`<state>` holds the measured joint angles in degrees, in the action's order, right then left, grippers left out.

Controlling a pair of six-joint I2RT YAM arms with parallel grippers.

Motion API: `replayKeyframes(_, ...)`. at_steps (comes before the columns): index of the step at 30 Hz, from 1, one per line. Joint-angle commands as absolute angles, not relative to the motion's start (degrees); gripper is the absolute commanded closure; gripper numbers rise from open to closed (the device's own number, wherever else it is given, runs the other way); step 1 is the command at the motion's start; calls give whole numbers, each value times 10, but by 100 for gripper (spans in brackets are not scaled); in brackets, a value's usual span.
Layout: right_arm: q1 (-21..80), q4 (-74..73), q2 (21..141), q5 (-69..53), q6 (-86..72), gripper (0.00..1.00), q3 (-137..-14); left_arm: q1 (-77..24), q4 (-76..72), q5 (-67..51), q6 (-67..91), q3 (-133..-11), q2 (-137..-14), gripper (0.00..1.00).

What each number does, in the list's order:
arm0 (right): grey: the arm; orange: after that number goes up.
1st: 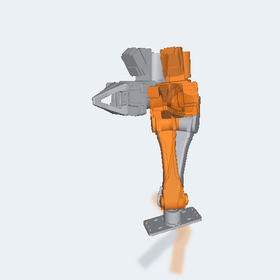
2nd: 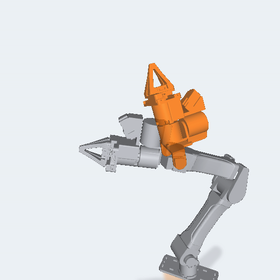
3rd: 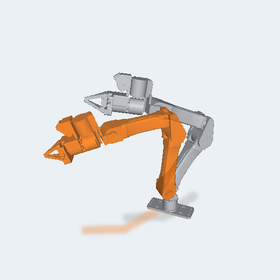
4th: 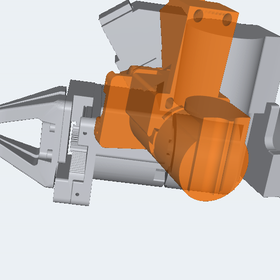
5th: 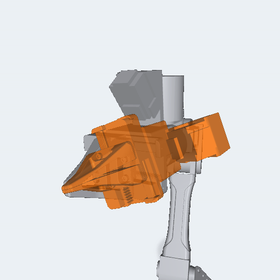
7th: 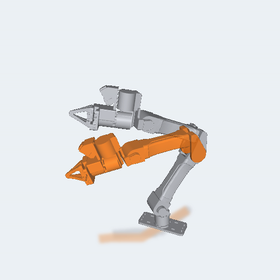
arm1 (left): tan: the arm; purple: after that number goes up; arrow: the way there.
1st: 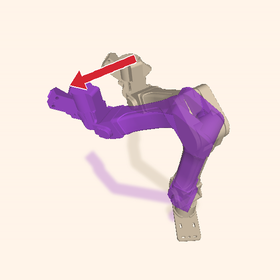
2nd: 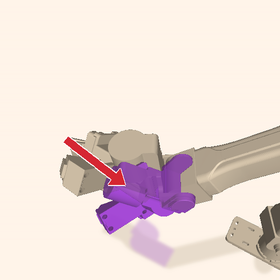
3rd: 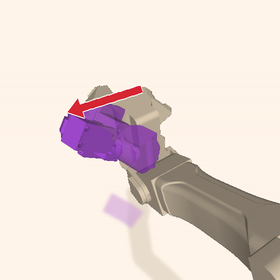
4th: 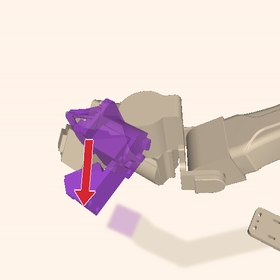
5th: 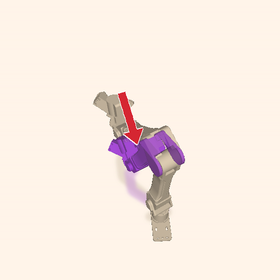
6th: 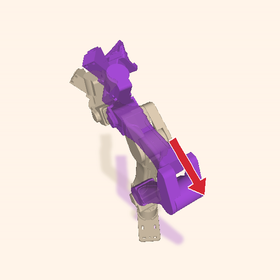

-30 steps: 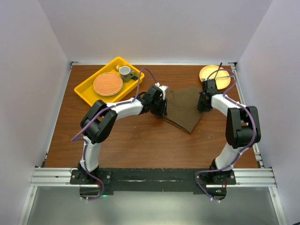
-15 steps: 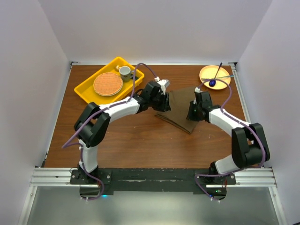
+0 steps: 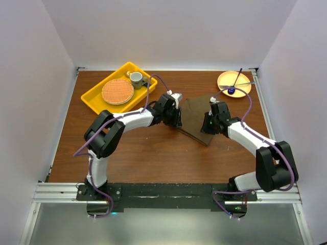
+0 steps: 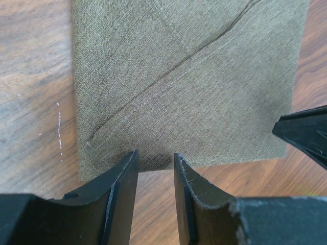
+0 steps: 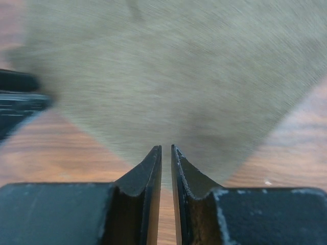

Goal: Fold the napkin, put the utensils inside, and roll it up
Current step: Fold the napkin

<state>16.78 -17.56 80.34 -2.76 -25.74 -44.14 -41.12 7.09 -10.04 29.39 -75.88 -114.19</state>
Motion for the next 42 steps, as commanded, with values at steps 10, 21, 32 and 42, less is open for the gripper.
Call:
replayKeyframes(10,190,-129,791,-46,-287,82,-390,-395,62,-78,278,-743,-1140,61)
replayKeyframes(21,214,-232,781,-13,-175,77,-514,-394,116,-66,270,-787,-1050,54)
replayKeyframes(32,372,-334,871,130,15,36,-590,-330,22,-93,463,-515,-756,39)
replayKeyframes(42,403,-326,945,171,60,41,-613,-326,-28,-121,487,-414,-700,40)
